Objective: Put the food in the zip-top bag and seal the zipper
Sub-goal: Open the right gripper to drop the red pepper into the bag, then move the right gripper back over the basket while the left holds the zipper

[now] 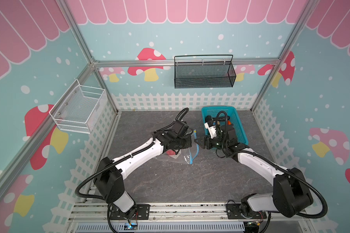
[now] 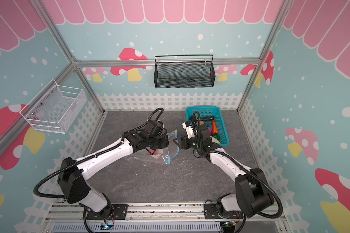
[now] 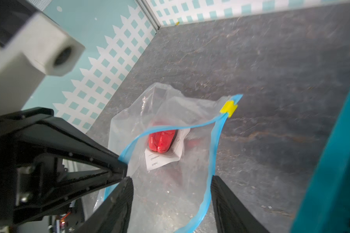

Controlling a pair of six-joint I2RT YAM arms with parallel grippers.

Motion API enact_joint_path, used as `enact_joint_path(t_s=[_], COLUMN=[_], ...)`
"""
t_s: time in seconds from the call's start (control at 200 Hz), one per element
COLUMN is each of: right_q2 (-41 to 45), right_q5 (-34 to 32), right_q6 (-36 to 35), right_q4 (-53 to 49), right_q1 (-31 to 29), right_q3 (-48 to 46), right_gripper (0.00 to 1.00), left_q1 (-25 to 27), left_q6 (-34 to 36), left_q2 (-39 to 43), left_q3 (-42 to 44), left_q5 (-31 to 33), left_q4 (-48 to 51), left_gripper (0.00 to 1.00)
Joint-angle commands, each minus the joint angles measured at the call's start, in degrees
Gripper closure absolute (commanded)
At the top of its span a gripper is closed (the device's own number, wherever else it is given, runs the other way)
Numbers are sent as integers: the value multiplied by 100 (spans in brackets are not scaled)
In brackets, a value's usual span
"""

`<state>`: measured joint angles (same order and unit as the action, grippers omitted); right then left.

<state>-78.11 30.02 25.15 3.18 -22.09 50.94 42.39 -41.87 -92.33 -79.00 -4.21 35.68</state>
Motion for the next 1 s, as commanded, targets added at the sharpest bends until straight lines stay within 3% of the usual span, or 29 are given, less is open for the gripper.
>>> enact_joint_path(t_s=[0.0, 0.145, 0.285, 0.39, 0.615, 0.99], right_q2=[93, -194, -633, -1050, -2210, -4166], right_q5=[-937, -1741, -2116, -2099, -1328, -1666], right_q6=[-731, -1105, -1217, -1255, -776, -838], right_q4=[-874, -1460, -1633, -1727, -1918, -2481], right_q1=[222, 658, 1149, 1413, 1470, 1430], right_q3=[496, 1123, 1484, 1823, 2894, 4781], right_gripper=[37, 39, 40, 40, 43, 47], left_q1=[-29, -45, -77, -115, -210, -263], left_q6=[-86, -27, 42, 99, 144, 175], left_q2=[151, 90, -10, -102, -271, -410], left_q3=[30, -68, -202, -297, -440, -537], left_q5=[-62, -139, -279, -369, -569, -695], left_q4=[-133, -149, -112, -63, -43, -38], left_gripper=[100, 100, 100, 100, 100, 100])
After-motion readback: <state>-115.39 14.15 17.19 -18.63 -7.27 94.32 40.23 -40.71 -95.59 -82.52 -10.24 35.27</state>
